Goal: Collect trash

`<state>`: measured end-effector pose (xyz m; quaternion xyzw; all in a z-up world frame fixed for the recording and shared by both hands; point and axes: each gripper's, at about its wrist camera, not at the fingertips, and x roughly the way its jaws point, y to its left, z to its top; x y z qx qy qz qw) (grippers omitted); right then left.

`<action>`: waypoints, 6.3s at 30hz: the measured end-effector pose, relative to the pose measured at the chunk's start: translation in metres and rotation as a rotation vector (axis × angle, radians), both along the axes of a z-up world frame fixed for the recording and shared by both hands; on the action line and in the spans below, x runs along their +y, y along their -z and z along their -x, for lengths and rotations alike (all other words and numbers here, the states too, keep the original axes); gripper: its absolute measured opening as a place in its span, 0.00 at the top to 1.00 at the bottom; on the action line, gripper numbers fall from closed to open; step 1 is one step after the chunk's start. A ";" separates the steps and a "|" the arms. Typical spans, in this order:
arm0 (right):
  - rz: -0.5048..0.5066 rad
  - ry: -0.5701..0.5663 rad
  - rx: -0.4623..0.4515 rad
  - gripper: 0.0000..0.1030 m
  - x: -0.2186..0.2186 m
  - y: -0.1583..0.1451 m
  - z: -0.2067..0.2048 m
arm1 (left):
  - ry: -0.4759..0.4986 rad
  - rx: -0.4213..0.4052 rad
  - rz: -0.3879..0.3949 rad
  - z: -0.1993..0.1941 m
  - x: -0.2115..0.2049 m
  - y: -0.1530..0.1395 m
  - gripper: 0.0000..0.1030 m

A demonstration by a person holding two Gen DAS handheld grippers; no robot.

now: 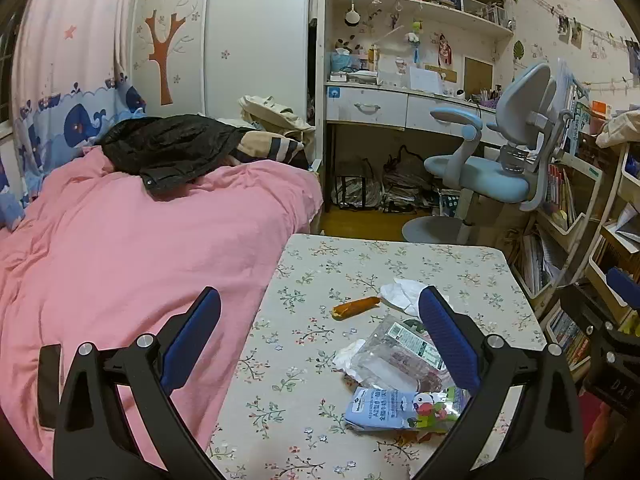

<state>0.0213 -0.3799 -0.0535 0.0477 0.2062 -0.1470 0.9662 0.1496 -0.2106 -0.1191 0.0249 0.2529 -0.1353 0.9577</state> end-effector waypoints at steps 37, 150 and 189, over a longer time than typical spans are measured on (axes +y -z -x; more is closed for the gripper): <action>-0.023 -0.040 0.014 0.07 0.012 0.001 -0.001 | -0.002 0.010 -0.001 -0.001 0.003 0.003 0.07; -0.324 -0.319 0.586 0.85 -0.068 0.119 0.009 | 0.783 0.344 -0.182 -0.020 -0.077 0.095 0.49; -0.472 -0.586 0.736 0.42 0.083 0.177 0.120 | 0.418 0.621 0.144 0.169 0.061 0.155 0.50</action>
